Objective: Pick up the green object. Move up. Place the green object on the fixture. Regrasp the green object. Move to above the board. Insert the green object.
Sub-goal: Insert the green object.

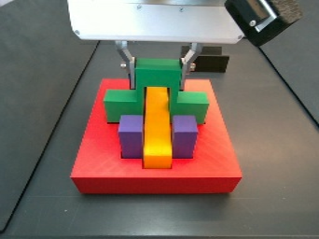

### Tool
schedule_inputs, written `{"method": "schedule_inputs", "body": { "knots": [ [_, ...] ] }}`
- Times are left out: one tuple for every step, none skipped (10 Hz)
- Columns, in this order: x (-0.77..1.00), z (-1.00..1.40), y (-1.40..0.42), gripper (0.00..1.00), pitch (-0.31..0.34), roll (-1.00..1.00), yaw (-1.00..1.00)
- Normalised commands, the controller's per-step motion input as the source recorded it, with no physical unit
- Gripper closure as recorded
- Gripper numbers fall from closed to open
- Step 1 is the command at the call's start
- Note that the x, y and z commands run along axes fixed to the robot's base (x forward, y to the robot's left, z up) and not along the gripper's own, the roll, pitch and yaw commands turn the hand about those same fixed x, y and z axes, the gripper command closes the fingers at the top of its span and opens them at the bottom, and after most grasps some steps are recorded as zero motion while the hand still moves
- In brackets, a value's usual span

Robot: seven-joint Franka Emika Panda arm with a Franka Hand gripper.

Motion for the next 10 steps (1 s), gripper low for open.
{"method": "schedule_inputs", "body": {
  "knots": [
    [0.00,-0.13,0.09,1.00,0.000,0.00,0.00],
    [0.00,-0.11,0.03,1.00,-0.001,0.00,0.00],
    [0.06,-0.12,0.00,1.00,-0.016,0.00,0.00],
    [0.15,-0.17,0.00,1.00,-0.030,0.00,0.00],
    [0.23,-0.21,0.00,1.00,-0.041,0.00,0.00],
    [0.37,-0.19,-0.03,1.00,-0.031,0.00,0.00],
    [0.39,-0.15,-0.02,1.00,-0.013,0.00,0.00],
    [0.28,-0.16,0.00,1.00,-0.004,0.00,0.00],
    [0.12,-0.25,0.00,1.00,-0.026,0.00,0.00],
    [0.00,-0.46,0.00,1.00,-0.104,0.00,0.00]
  ]
}}
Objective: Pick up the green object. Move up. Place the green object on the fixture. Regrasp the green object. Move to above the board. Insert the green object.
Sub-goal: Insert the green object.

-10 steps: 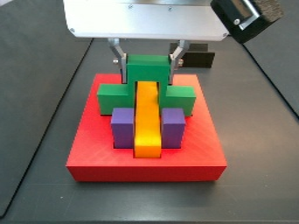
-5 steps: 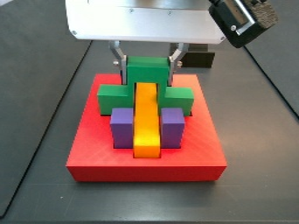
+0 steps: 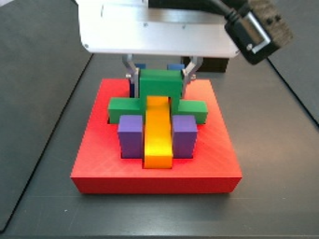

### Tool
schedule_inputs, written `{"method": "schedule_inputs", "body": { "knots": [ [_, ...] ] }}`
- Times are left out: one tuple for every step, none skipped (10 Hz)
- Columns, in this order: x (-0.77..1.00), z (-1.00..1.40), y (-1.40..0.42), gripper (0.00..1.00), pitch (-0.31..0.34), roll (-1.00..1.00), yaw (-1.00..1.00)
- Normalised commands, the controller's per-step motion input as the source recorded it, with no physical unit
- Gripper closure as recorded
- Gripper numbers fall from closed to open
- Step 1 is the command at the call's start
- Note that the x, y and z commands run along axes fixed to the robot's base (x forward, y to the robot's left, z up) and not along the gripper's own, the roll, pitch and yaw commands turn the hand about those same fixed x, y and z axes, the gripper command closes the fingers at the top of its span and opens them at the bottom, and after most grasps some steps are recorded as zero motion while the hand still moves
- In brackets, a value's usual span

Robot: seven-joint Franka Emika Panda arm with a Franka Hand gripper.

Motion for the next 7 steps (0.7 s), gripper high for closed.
{"method": "schedule_inputs", "body": {
  "knots": [
    [-0.01,-0.61,0.00,1.00,-0.153,0.00,0.00],
    [-0.02,-0.65,0.00,1.00,-0.159,0.00,0.00],
    [-0.05,-0.66,0.00,1.00,-0.154,0.00,-0.01],
    [-0.08,-0.65,0.00,1.00,-0.137,0.00,-0.01],
    [-0.12,-0.57,0.00,1.00,-0.109,0.02,0.00],
    [0.00,0.00,0.00,1.00,0.000,0.01,-0.05],
    [0.00,0.00,0.00,1.00,0.000,0.00,0.00]
  ]
}}
